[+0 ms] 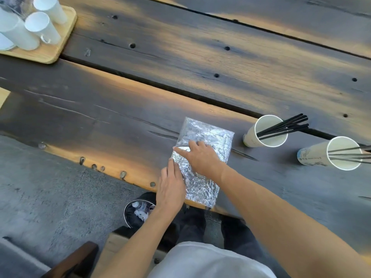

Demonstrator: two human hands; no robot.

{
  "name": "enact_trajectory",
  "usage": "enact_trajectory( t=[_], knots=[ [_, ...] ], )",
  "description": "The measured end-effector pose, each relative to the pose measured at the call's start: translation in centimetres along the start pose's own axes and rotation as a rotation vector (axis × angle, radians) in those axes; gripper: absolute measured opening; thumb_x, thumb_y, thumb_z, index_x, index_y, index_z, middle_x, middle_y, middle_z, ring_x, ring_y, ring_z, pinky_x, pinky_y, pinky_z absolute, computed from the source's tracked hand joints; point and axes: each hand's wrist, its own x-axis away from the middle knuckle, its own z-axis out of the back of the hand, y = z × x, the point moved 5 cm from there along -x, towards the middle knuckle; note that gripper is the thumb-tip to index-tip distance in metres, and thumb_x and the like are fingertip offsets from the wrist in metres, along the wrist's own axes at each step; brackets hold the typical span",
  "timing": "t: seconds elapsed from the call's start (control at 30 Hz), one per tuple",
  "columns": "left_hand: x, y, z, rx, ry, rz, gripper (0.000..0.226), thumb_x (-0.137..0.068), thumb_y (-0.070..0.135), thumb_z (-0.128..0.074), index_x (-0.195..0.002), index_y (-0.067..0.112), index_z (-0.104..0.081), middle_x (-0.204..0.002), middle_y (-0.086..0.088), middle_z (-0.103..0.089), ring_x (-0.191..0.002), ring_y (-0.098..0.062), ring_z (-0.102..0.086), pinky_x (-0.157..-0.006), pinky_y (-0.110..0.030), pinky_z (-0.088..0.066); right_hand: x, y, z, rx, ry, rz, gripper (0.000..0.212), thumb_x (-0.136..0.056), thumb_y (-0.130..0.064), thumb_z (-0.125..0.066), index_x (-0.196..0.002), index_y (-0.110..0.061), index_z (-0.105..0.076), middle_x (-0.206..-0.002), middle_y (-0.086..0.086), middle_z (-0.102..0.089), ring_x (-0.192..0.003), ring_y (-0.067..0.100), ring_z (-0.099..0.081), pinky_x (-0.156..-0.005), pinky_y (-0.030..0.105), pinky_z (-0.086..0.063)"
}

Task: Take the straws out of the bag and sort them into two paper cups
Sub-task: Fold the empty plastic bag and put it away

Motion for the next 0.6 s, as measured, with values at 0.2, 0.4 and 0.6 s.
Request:
enact_trajectory(
  t=[0.2,0.4,0.6],
  knots=[
    [2.8,-0.6,-0.9,-0.086,-0.053,-0.005,0.068,-0.084,0.004,-0.065,-0.145,-0.006,-0.038,-0.152,-0.020,-0.038,-0.117,-0.029,-0.049,-0.101,-0.037,-0.045,-1.7,1.5,0.8,-0.075,-0.036,-0.222,0.084,-0.092,-0.004,-0.052,-0.155,-0.039,-0.007,-0.122,0.013,-0.050,-0.093,0.032,-0.056,-0.060,0.039,-0.040],
    [3.3,-0.2,-0.8,-0.082,-0.058,0.022,0.073,-0.074,0.009,-0.078,-0.138,-0.008,-0.048,-0.141,-0.023,-0.050,-0.121,-0.034,-0.054,-0.101,-0.042,-0.048,-3.4,1.5,1.4,-0.098,-0.094,-0.307,0.085,-0.095,-0.010,-0.048,-0.156,-0.038,0.003,-0.113,0.011,-0.058,-0.078,0.029,-0.060,-0.056,0.038,-0.043],
    [4.7,-0.6,-0.8,-0.019,-0.115,0.077,0.074,-0.078,0.012,-0.074,-0.142,-0.005,-0.043,-0.143,-0.021,-0.047,-0.126,-0.034,-0.051,-0.096,-0.039,-0.052,-4.5,3.3,1.8,-0.261,-0.126,-0.443,0.082,-0.098,-0.014,-0.045,-0.154,-0.047,0.005,-0.118,0.013,-0.062,-0.074,0.028,-0.057,-0.060,0.038,-0.042]
  ],
)
